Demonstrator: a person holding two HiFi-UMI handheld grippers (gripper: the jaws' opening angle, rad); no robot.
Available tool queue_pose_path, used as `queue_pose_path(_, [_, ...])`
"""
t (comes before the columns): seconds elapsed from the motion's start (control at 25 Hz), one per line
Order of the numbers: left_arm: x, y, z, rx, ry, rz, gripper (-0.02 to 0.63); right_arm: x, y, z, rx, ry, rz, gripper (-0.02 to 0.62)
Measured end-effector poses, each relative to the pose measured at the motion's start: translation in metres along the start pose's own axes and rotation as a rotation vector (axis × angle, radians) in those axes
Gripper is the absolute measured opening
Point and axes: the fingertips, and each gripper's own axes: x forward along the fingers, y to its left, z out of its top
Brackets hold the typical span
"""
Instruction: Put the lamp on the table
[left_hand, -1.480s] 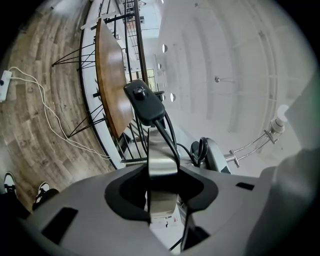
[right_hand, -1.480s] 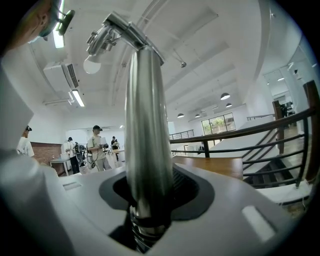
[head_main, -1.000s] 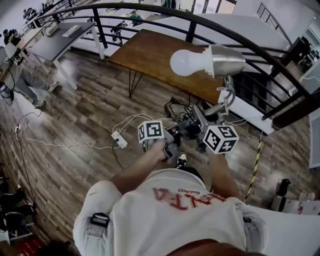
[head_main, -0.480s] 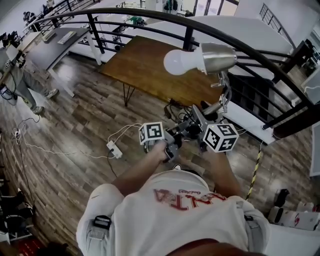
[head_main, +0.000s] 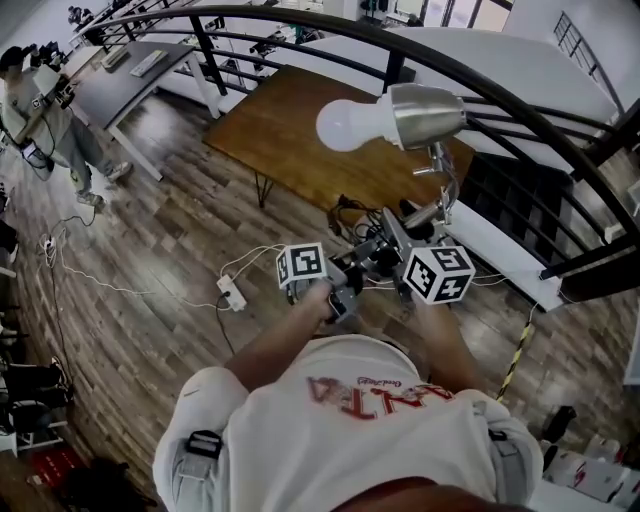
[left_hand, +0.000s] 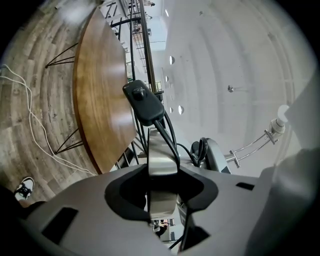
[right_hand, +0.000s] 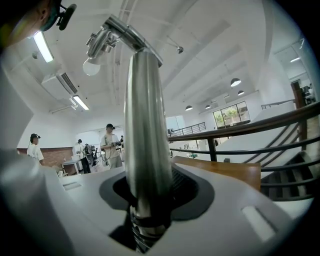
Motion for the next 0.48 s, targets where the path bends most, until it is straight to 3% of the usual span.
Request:
queue_pose_path(0.24, [0.017, 0.013, 0.007, -0.011, -0.029, 0.030, 0.150, 0.012, -0.022, -0.007, 0.022, 0.009, 0.039, 0.160])
queue_pose_path(0.48, [0.027, 0.031, 0.019, -0.040, -0.011, 0.044, 0.150, 0.032, -0.039, -0.020, 0.044, 0.030, 0.021, 0.160])
